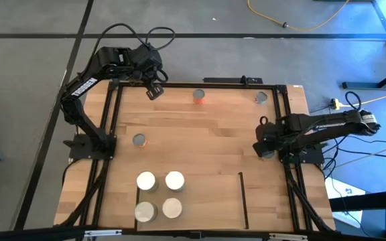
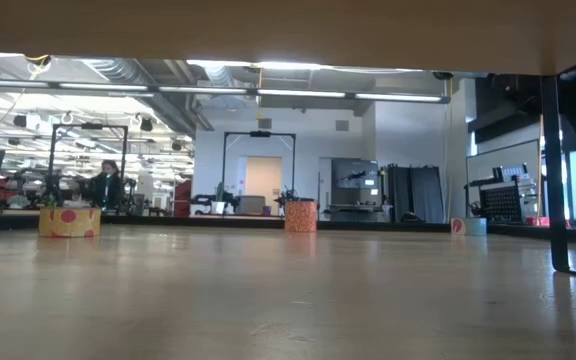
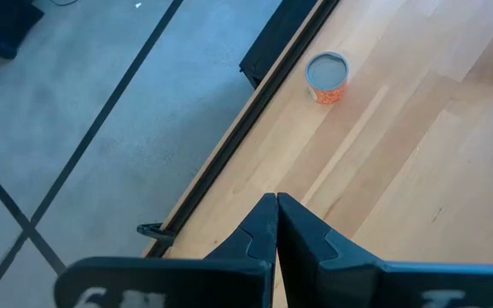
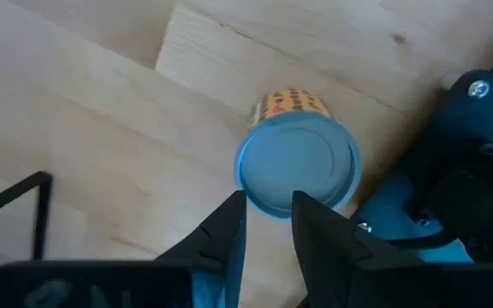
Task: Pick and place cans onto a shelf
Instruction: Put the canned spicy black beans on the shelf
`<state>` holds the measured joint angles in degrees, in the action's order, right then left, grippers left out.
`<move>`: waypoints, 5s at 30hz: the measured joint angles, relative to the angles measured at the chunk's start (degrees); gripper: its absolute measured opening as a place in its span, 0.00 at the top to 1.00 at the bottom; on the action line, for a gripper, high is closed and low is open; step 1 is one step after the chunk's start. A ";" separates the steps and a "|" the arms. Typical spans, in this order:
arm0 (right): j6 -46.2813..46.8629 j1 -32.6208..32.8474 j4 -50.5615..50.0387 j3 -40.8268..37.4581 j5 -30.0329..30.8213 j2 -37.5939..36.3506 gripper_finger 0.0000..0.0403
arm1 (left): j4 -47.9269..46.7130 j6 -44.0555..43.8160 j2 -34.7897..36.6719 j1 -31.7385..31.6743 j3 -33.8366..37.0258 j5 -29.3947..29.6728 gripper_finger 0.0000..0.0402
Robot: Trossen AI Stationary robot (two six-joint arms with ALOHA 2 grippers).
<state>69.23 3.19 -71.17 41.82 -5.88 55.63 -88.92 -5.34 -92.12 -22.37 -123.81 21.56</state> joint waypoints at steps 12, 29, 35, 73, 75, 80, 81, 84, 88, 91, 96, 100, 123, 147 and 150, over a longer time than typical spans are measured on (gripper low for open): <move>1.45 2.72 4.86 -0.02 0.90 8.36 0.76 | 0.00 0.07 0.00 0.00 0.00 -0.01 1.00; 1.28 2.68 6.28 -0.08 0.86 15.20 0.76 | 0.00 0.06 -0.02 0.02 0.00 0.00 1.00; 1.30 2.63 11.79 -4.21 -0.26 15.57 0.76 | 0.00 0.66 -0.02 0.00 0.00 0.00 1.00; -3.89 2.66 -4.23 8.83 2.80 17.60 0.98 | 1.17 3.05 -0.02 0.04 0.00 -0.06 1.00; -5.18 2.66 -8.11 12.07 3.71 17.56 0.98 | 1.16 3.05 -0.02 0.04 0.00 -0.05 1.00; -5.60 2.66 -18.53 22.00 6.19 17.53 0.98 | 1.16 3.03 -0.02 0.04 0.00 -0.66 1.00; -5.64 2.66 -19.24 23.96 6.67 17.53 0.98 | 1.15 3.03 -0.02 0.04 0.00 -1.35 1.00; -8.05 2.66 -18.79 29.15 8.31 17.32 0.98 | 1.15 3.03 -0.02 0.07 0.00 -3.10 1.00; -11.26 2.68 -18.84 36.22 8.88 19.12 0.98 | 1.14 3.03 -0.02 0.07 0.00 -3.21 1.00; -14.78 2.72 -18.89 41.93 8.86 21.00 0.98 | 1.14 3.03 -0.02 0.07 0.00 -3.23 1.00; -23.49 2.96 -18.82 52.37 7.16 26.43 0.98 | 1.11 3.03 -0.02 0.07 0.00 -3.26 1.00; -28.94 4.49 -18.83 61.64 6.28 31.78 0.98 | 1.11 3.04 -0.02 0.07 0.00 -3.25 1.00; -33.07 14.31 -15.51 92.46 -4.35 57.71 0.98 | 1.08 6.00 -0.02 0.07 0.00 -9.07 1.00; -51.85 17.55 -10.61 92.74 -1.35 60.70 0.98 | 0.84 0.93 -0.13 0.07 0.00 -9.05 1.00; -52.87 18.40 -10.52 92.74 -1.28 62.50 0.98 | 0.52 0.64 -0.13 0.06 0.00 -9.05 1.00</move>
<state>16.36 21.59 -81.69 134.56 -7.16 118.13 -88.41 -4.70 -92.25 -22.31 -123.81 12.51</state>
